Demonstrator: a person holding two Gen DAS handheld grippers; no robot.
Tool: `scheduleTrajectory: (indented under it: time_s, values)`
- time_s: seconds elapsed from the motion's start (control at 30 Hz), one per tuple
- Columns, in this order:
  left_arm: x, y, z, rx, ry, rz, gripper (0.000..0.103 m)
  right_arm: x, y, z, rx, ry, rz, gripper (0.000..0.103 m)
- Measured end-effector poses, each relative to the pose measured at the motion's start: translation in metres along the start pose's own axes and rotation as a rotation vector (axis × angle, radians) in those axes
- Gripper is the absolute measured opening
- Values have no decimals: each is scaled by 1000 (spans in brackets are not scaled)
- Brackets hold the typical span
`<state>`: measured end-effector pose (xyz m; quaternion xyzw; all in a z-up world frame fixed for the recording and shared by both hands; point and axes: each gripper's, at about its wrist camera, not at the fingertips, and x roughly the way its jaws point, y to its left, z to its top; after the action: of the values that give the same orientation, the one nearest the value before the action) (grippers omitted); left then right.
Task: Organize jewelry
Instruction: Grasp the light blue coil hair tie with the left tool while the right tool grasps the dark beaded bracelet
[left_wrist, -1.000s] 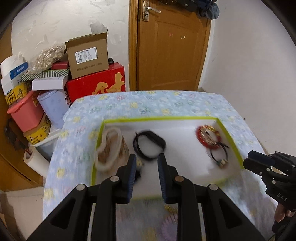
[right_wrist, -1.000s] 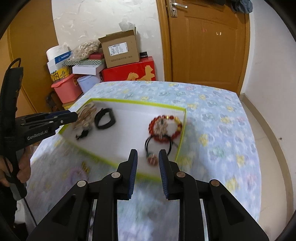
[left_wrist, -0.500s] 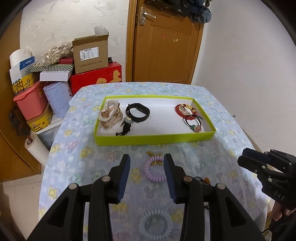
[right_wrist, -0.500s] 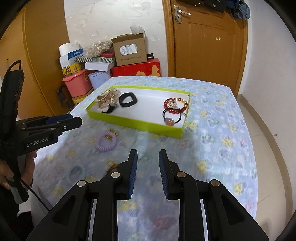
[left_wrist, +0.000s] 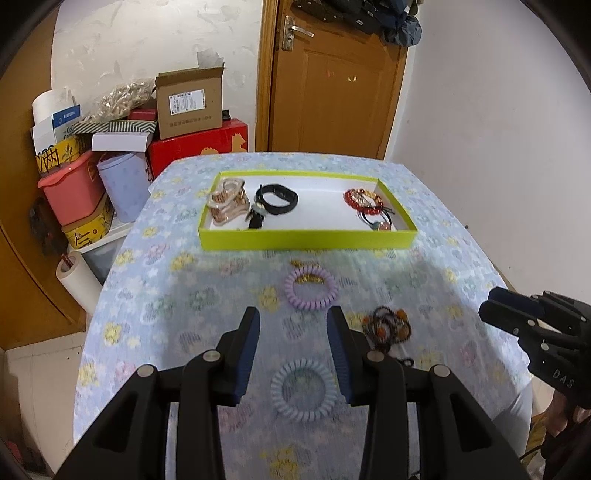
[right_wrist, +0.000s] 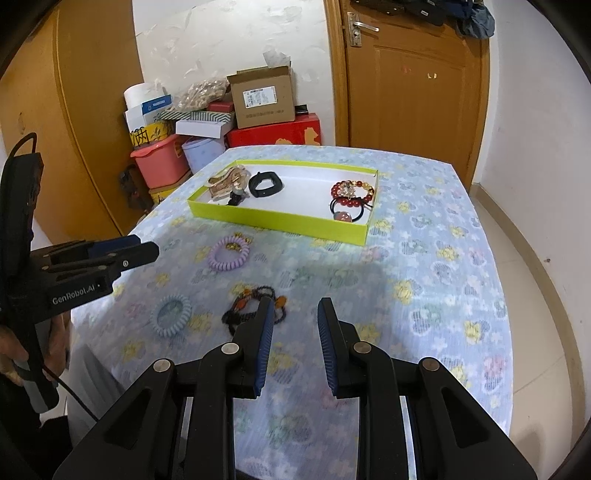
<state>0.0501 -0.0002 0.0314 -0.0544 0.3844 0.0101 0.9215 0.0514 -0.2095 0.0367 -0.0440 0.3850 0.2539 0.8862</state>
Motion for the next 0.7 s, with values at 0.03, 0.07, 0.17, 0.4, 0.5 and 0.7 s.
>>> scheduleTrajectory:
  time_s: [0.03,0.07,0.17,0.4,0.5,0.7]
  values:
    - [0,0,-2,0,2,-2,39,-1,1,-1,-1,2,1,25]
    - [-1,0,-4,-1,5,-4,39,-1,1,-2,-3,3,1,25]
    - [-3,0,-7,-3,6,-9,39,-3,3,-5,-7,5,1,25]
    - [-5,5,-15,-8,10,-17,39,-2,5,-7,-9,11,9,25]
    - [-2,9,-20,-19,22,-18,39,-1,6,-9,-10,17,16,25]
    - [8,15,-32,-24,59,-18,39,7,7,-12,-12,38,32,25]
